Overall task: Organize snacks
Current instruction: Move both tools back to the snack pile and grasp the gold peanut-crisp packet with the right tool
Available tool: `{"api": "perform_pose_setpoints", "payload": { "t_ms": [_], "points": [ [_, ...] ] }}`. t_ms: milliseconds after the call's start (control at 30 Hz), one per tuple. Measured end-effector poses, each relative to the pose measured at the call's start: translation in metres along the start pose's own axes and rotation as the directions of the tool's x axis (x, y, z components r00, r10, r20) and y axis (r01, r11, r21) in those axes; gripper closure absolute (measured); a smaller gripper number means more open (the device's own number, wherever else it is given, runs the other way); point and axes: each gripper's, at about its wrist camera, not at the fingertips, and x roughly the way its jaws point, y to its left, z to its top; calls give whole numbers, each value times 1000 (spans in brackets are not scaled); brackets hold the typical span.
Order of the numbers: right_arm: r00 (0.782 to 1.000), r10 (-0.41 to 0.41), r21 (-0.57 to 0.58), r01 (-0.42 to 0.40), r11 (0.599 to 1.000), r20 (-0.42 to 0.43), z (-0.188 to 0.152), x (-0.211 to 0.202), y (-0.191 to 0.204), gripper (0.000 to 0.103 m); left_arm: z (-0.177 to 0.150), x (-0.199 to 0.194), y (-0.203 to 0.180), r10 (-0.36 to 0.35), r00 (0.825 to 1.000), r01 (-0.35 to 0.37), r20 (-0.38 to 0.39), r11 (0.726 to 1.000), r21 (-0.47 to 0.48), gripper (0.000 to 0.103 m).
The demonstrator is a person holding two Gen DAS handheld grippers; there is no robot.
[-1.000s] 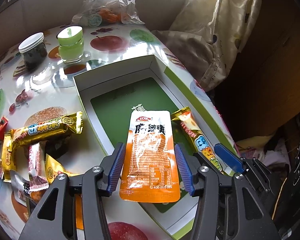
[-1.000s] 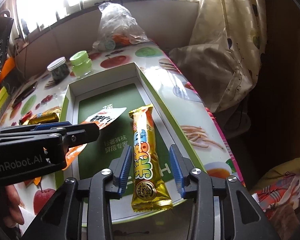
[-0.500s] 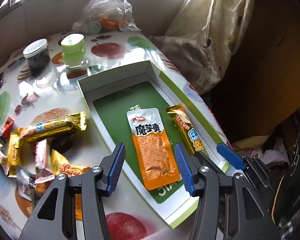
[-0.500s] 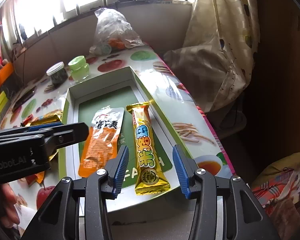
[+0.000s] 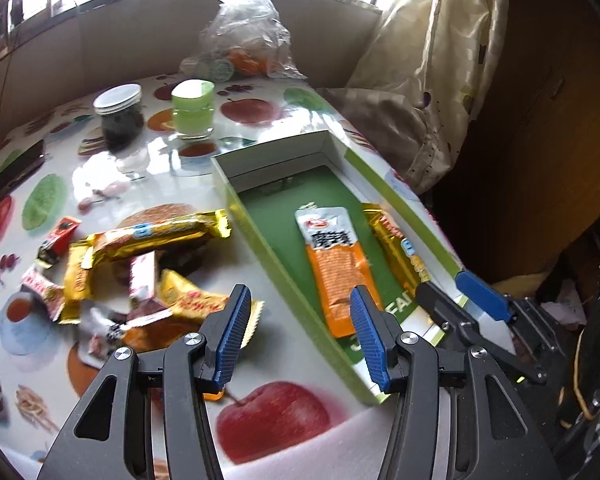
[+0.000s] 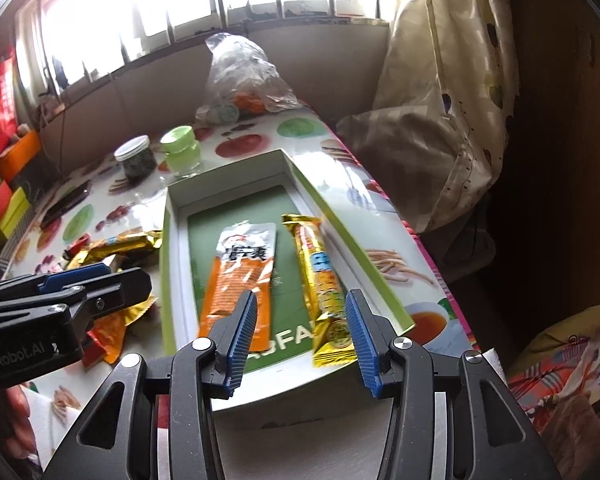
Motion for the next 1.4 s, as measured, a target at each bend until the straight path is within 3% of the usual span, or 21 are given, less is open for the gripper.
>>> {"api": "perform_pose_setpoints", "payload": {
  "t_ms": [400, 800, 1400],
  "points": [
    [997, 80, -77, -79, 994, 12, -4, -10, 38, 58, -24, -22, 49, 42, 999, -40, 21, 995, -87, 50],
    [985, 169, -188, -169, 967, -17, -8, -1, 83, 58, -53, -33, 108, 130, 991, -125, 13, 975, -184, 50],
    [963, 233, -319, -265, 910, -135, -2, 44, 136, 58, -69, -31, 150, 134, 991, -134, -19, 953, -270, 50]
  ]
}}
